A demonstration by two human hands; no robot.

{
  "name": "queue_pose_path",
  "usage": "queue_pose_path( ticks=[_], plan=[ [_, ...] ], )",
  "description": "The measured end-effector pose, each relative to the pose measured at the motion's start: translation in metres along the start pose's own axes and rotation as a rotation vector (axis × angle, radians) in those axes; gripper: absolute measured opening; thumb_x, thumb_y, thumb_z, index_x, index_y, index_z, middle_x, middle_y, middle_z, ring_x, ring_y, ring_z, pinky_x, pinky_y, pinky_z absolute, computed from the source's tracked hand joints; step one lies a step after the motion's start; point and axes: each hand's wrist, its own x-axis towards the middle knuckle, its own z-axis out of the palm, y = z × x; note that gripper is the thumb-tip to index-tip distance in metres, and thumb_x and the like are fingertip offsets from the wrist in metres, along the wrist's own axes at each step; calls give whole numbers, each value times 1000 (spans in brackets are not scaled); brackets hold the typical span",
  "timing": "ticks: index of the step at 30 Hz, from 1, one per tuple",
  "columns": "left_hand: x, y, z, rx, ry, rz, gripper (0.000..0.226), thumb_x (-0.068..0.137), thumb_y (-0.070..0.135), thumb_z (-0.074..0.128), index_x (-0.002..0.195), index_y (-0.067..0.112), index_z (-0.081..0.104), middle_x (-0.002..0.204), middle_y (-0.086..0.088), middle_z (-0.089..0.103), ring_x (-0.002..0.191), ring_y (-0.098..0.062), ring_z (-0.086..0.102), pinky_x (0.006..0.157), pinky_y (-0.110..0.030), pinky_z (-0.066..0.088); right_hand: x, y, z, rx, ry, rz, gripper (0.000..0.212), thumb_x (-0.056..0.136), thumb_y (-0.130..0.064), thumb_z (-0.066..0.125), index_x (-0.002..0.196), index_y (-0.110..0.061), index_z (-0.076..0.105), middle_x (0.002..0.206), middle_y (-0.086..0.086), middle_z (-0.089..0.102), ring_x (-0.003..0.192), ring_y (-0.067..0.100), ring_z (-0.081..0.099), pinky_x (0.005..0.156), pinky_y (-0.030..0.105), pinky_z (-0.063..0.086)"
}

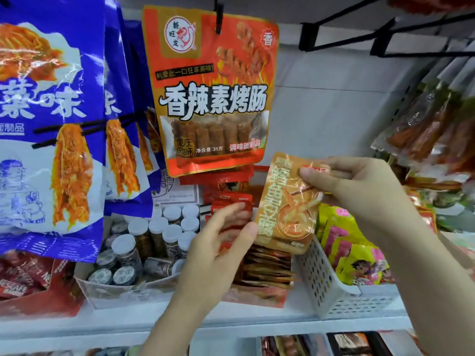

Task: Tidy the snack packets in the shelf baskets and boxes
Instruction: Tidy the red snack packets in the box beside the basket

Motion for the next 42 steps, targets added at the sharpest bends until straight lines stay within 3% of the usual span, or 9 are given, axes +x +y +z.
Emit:
queue_pose_path(
  ticks=[9,21,25,26,28,30,32,37,42],
  plan=[
    [-7,11,6,-206,-103,-120,20,73,36,71,92,29,76,92,-1,77,73,-17,73,59,-22,56,1,11,14,115,-55,69,20,74,-9,80,92,-5,74,77,9,76,68,16,74,54,19,54],
    [-3,13,2,-313,-178,-243,29,75,40,70,100,25,76,102,-7,76,89,-19,73,65,-21,57,2,17,9,136,-46,56,15,75,-9,77,89,-7,72,75,9,76,68,16,74,57,20,56],
    [-3,17,1,-870,-409,-415,80,80,73,52,128,9,63,135,-22,57,126,-36,55,102,-53,47,2,17,10,351,-170,80,25,70,-14,72,93,-2,71,80,13,75,68,18,71,64,26,59],
    [-4,17,2,-987,-486,-448,86,84,73,46,132,3,58,136,-28,54,127,-41,53,106,-57,42,2,18,11,398,-213,73,23,70,-14,71,91,-4,71,80,12,75,68,17,71,64,26,59],
    [-6,16,8,-1048,-525,-485,74,87,59,59,129,-2,58,120,-27,64,105,-37,65,93,-50,53,1,20,16,452,-271,39,21,70,-14,70,89,-7,71,80,10,74,69,16,69,66,25,59],
    [-6,15,12,-1071,-452,-504,64,69,32,88,118,-3,67,92,-15,69,74,-20,67,67,-29,59,1,24,20,430,-273,11,24,69,-16,71,91,-8,71,84,10,75,73,16,70,74,27,60],
    [-3,15,12,-1036,-290,-519,58,54,19,95,104,-3,74,79,-9,68,62,-13,65,53,-20,56,1,26,19,366,-268,26,29,74,-19,69,100,-8,71,94,13,75,82,19,71,79,30,60],
    [6,14,10,-530,108,-369,28,64,28,76,88,14,76,89,-8,76,74,-15,72,57,-21,55,-2,26,12,367,-374,186,40,93,-40,51,99,-8,75,103,14,74,96,25,72,73,28,59],
    [2,13,9,-363,151,-231,17,71,30,76,84,20,76,81,0,75,73,-12,70,61,-21,54,-5,32,16,125,-322,128,29,77,-9,75,106,-6,71,96,10,76,87,20,74,67,25,59]
  ],
)
